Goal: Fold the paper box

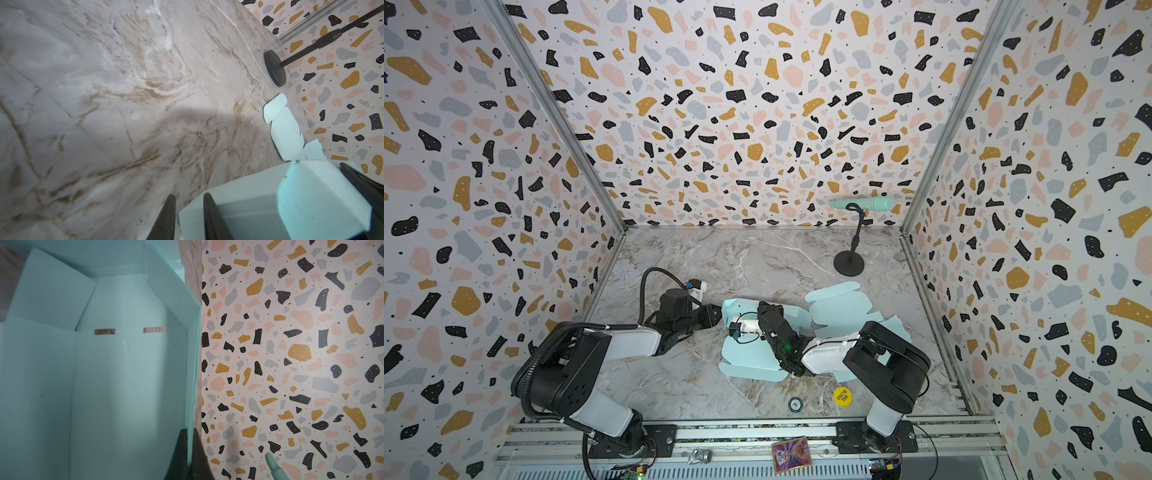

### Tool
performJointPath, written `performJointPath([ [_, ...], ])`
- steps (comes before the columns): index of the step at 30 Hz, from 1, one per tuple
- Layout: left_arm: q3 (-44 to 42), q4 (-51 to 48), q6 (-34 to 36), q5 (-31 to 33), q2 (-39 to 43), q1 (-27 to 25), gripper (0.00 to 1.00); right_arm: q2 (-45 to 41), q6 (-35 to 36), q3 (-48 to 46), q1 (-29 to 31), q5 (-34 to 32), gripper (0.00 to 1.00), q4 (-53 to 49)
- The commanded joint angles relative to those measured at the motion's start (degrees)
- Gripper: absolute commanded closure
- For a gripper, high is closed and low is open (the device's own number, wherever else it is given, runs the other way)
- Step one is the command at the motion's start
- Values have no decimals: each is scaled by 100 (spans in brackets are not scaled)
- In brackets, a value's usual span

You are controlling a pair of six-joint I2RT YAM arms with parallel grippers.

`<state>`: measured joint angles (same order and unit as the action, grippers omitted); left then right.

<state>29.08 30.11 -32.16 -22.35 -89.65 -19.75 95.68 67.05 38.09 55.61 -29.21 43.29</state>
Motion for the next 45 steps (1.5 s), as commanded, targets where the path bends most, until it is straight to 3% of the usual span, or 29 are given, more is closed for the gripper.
performJointPath([
  [1,-191,453,11,-526,147,-241,72,125,201,26,37,47,100,263],
  [6,-451,1116,-120,-673,41,-306,71,102,319,-132,63,156,100,529],
  [17,-591,1234,228,-605,75,-349,67,83,341,-183,92,153,100,494],
  [22,-1095,1552,514,-267,421,-476,55,58,342,-235,118,160,100,472],
  [32,-1088,2313,301,110,31,-630,56,130,333,-258,260,144,100,422],
  [39,-1102,1630,657,738,528,-629,57,234,376,-272,311,91,100,434],
  [45,-1389,1434,584,870,1073,-606,57,283,534,-349,199,39,100,676],
])
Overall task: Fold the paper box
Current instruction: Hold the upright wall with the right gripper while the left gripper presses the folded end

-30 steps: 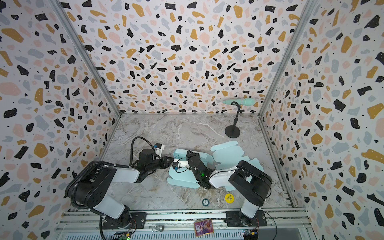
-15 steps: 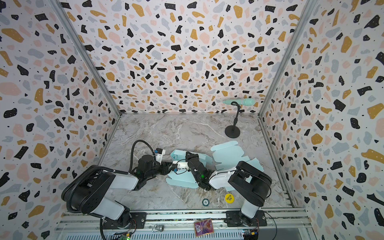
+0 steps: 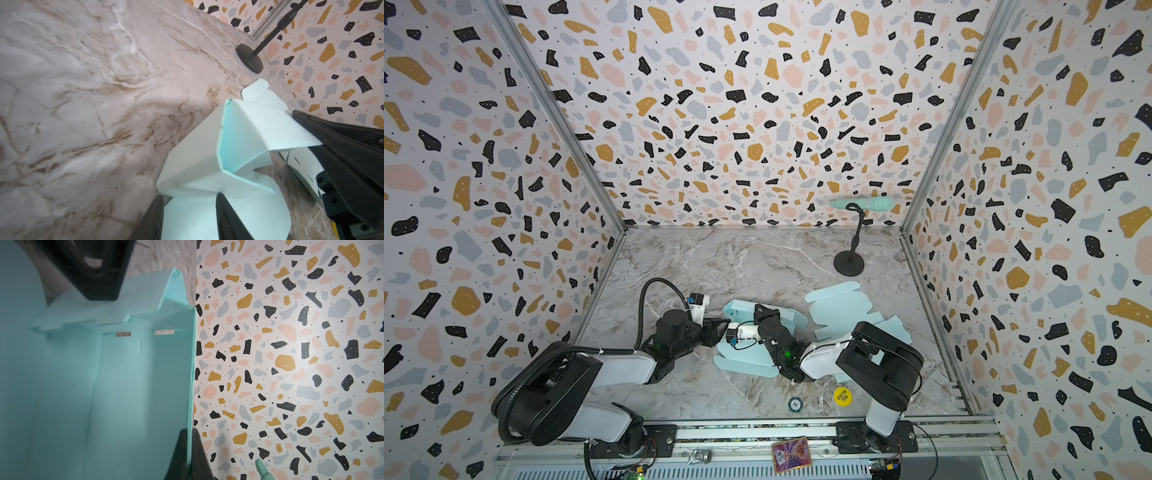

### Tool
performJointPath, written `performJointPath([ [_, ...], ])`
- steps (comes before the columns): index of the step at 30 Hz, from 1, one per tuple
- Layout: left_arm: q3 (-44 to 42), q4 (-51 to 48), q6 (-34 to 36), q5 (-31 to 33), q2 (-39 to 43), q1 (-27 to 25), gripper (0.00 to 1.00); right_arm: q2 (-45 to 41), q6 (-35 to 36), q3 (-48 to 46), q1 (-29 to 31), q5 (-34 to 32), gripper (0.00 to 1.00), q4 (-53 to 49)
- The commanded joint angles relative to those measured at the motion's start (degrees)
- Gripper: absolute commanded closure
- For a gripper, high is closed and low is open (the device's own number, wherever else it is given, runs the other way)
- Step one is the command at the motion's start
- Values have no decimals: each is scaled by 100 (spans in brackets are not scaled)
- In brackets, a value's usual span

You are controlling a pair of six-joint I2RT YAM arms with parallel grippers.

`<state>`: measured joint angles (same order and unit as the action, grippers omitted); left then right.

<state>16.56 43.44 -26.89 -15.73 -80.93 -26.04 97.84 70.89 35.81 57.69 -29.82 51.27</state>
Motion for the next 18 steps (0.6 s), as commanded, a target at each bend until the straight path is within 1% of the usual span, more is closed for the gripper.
performJointPath([
  [1,-197,164,-18,218,277,57,59,45,169,-138,-47,100,100,-94],
  [4,-241,237,-76,210,345,152,60,-23,197,-184,-97,152,100,-79],
  [8,8,185,111,111,19,296,57,-11,180,-189,-96,178,100,-107],
  [12,356,191,284,-136,-368,297,50,-17,158,-180,-78,185,100,-130],
  [15,445,254,381,-361,-400,286,43,2,124,-154,-74,205,100,-196],
  [18,491,290,429,-535,-410,177,40,64,134,-131,-65,196,100,-130],
])
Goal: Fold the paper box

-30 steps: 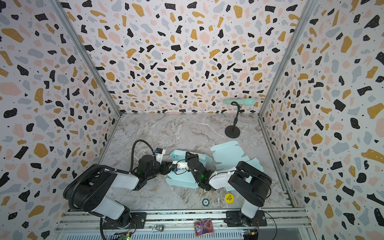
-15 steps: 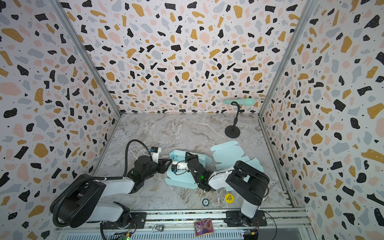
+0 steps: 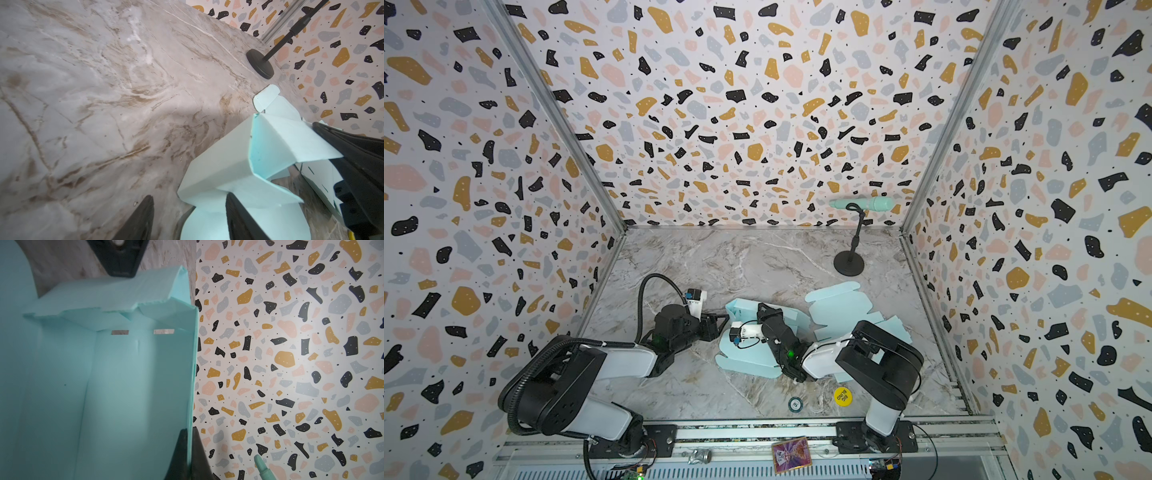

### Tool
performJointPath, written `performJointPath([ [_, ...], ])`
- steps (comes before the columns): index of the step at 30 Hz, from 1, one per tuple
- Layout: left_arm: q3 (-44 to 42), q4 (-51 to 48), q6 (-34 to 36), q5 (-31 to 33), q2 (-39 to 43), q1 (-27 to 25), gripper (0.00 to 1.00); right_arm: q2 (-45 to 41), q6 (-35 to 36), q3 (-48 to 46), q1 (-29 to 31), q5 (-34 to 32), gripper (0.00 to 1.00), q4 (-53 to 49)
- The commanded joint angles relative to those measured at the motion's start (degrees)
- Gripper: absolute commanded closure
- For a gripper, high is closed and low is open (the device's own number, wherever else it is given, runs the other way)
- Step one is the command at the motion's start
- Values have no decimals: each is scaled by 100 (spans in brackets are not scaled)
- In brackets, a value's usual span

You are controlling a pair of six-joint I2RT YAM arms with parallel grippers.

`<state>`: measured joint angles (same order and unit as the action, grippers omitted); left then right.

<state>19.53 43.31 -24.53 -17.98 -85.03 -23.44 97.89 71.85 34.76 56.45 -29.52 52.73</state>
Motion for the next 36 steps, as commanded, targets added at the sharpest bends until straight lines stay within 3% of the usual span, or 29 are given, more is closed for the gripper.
performJointPath([
  [1,238,237,255,-329,-10,-148,38,90,47,-40,72,167,100,-236],
  [12,442,407,406,-186,-546,-259,37,89,36,-108,120,205,100,-137],
  [24,465,785,731,255,-706,-447,48,159,-55,-84,158,245,100,-206],
  [28,519,807,895,369,-726,-578,62,157,-78,-75,165,245,100,-270],
  [36,236,1223,818,430,-558,-764,63,238,-111,-66,269,226,100,-290],
])
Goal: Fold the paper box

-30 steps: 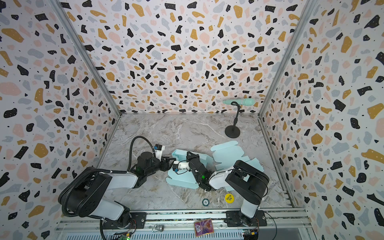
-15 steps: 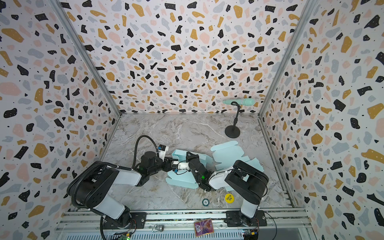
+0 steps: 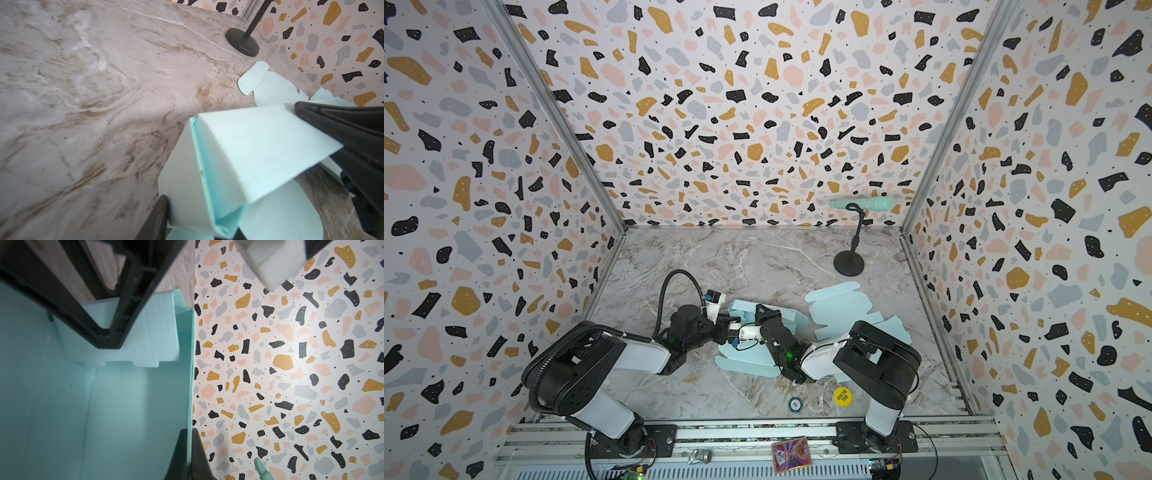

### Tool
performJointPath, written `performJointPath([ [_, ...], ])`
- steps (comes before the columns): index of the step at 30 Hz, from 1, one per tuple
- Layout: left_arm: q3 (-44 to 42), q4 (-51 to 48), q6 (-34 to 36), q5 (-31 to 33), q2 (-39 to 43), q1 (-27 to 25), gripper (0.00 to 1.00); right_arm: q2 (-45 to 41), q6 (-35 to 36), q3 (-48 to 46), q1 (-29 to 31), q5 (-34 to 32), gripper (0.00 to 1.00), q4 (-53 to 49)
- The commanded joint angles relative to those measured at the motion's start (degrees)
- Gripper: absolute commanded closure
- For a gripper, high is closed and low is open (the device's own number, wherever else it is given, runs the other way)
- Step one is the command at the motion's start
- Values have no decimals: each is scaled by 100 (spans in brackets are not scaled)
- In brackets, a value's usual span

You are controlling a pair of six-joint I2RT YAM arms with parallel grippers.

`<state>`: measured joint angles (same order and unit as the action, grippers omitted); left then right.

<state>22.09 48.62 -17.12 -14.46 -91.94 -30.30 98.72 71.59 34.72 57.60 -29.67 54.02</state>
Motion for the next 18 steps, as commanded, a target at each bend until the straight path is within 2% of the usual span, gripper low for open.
performJointPath([
  [1,-42,723,85,106,141,-98,63,170,-101,-62,172,235,100,-426],
  [5,-134,866,106,290,193,-133,65,175,-105,-62,244,216,100,-452],
  [12,-202,703,358,856,554,-359,81,133,-201,-53,338,190,100,-576],
  [18,-245,841,451,1052,532,-415,77,126,-344,-62,422,190,100,-709],
])
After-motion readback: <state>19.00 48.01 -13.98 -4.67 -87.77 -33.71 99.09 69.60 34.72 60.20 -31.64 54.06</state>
